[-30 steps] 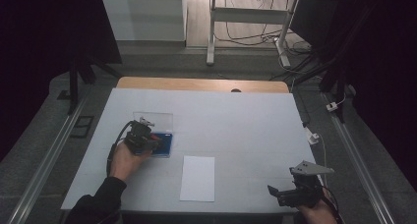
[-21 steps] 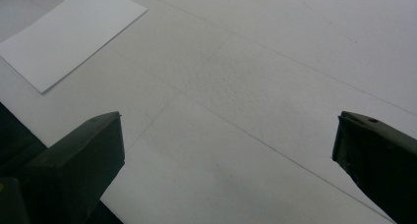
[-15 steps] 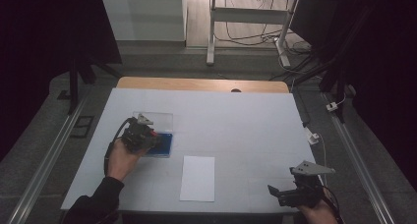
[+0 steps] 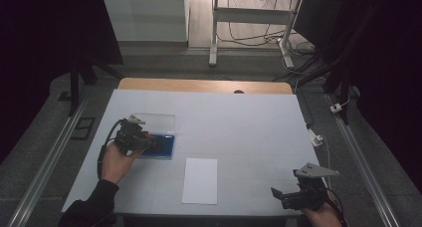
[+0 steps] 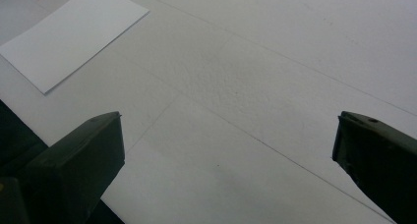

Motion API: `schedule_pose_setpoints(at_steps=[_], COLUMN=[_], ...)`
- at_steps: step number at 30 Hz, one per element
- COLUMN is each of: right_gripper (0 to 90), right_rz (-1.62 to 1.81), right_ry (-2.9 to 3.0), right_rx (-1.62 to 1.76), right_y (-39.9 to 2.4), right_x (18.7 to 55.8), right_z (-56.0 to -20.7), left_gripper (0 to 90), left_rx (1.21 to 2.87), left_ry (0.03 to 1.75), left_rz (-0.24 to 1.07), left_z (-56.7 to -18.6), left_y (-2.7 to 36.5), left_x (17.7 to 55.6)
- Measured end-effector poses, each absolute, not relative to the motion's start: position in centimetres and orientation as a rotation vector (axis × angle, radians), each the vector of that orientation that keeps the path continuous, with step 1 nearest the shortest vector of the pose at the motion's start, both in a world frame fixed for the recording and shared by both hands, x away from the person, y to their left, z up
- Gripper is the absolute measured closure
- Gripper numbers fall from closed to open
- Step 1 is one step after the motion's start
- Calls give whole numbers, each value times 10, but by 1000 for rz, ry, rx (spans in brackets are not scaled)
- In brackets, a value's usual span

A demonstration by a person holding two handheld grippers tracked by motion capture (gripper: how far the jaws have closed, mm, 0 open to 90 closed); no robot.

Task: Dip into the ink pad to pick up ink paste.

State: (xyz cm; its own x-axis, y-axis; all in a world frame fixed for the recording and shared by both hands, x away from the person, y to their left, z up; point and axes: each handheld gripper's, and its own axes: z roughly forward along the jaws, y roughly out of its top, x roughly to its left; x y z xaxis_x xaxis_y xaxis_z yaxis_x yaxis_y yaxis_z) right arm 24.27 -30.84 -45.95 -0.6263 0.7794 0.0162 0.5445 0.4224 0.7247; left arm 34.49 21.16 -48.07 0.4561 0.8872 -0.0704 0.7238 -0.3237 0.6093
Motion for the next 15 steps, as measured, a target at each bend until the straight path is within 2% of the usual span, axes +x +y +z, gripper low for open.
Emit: schedule_pose_setpoints(at_steps=[15], right_gripper=[0], right_rz=[1025], right_ry=[2360], right_rx=[1139], right_y=[-308], right_x=[243], right_z=[-460], left_gripper=[586], left_rx=[2202], left_ry=[1363], left_rz=[370], left_z=[-497], left_y=[209], left_x=[348])
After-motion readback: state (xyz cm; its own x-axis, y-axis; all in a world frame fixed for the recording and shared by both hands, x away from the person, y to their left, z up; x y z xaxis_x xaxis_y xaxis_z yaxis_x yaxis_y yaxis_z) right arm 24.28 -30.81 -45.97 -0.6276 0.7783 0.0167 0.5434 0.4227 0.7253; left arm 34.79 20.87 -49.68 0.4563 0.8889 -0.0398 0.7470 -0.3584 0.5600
